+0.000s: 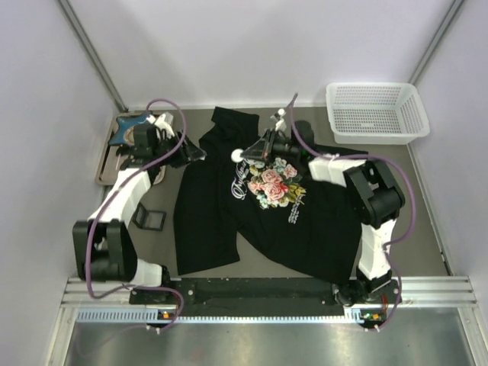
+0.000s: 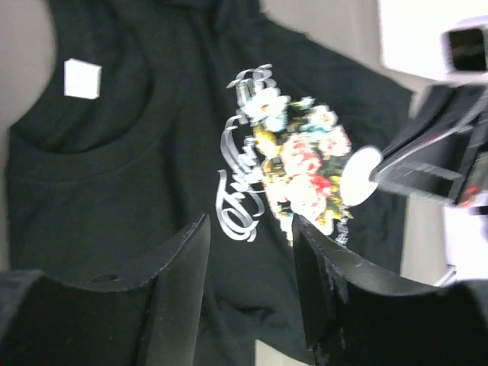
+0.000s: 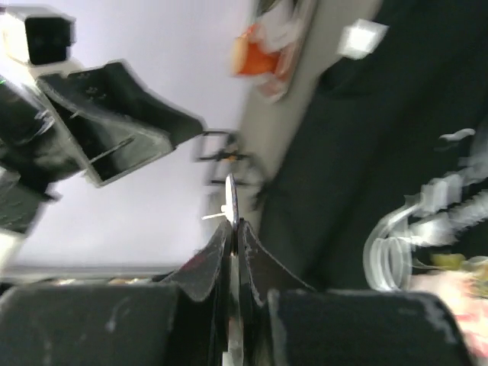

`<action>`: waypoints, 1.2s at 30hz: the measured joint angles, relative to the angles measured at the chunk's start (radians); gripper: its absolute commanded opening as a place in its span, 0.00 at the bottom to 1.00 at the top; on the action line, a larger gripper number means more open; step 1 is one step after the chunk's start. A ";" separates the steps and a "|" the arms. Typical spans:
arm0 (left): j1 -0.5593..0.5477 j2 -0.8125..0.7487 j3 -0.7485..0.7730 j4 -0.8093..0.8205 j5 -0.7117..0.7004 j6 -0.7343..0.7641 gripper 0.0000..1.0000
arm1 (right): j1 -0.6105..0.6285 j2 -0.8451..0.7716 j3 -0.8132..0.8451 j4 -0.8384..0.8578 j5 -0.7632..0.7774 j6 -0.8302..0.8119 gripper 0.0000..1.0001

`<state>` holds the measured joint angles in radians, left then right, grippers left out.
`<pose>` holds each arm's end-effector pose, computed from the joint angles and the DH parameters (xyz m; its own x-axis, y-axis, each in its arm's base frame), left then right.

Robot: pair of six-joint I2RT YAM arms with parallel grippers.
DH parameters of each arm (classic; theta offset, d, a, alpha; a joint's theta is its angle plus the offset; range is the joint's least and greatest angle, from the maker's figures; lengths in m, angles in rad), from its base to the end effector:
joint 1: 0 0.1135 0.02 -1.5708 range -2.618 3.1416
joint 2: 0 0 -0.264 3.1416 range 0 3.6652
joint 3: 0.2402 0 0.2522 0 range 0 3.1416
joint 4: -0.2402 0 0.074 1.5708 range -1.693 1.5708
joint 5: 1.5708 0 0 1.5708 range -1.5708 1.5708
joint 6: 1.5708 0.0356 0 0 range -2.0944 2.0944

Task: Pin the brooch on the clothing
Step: Adjust the clothes at the center of the board.

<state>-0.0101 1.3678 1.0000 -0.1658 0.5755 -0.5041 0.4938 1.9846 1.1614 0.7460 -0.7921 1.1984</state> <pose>0.3061 -0.0225 0.2872 -0.6758 -0.3984 -0.6202 0.1720 0.7329 -0.6583 0.3714 0.2287 0.2087 -0.9169 0.2494 -0.3116 -0.2852 0.1367 0.9487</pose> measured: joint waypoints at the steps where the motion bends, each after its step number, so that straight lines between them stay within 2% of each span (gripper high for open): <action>1: 0.000 0.045 0.035 -0.032 -0.028 0.023 0.57 | -0.022 -0.002 0.048 -0.135 0.007 -0.095 0.00; 4: -0.011 0.137 0.057 -0.117 -0.113 0.048 0.60 | -0.095 -0.003 0.230 -0.545 0.085 -0.431 0.00; 8: -0.058 0.246 0.070 -0.233 -0.177 0.062 0.59 | -0.170 -0.005 0.388 -0.906 0.202 -0.784 0.00; 12: -0.108 0.311 0.071 -0.291 -0.215 0.065 0.58 | -0.252 -0.003 0.484 -1.220 0.278 -1.042 0.00; 16: -0.113 0.377 0.092 -0.321 -0.254 0.064 0.57 | -0.351 -0.003 0.486 -1.438 0.350 -1.231 0.00; 23: -0.108 0.494 0.203 -0.393 -0.275 0.062 0.53 | -0.482 0.022 0.469 -1.638 0.430 -1.435 0.00; 29: -0.109 0.605 0.362 -0.504 -0.304 0.085 0.50 | -0.481 0.105 0.468 -1.727 0.435 -1.532 0.00; 36: -0.114 0.774 0.638 -0.655 -0.361 0.148 0.49 | -0.467 0.111 0.429 -1.824 0.416 -1.616 0.00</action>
<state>-0.1242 2.1418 1.6382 -0.8204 0.2142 -0.3557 0.0273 2.0953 1.5902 -1.0782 -0.3763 -0.4175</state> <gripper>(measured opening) 0.498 0.018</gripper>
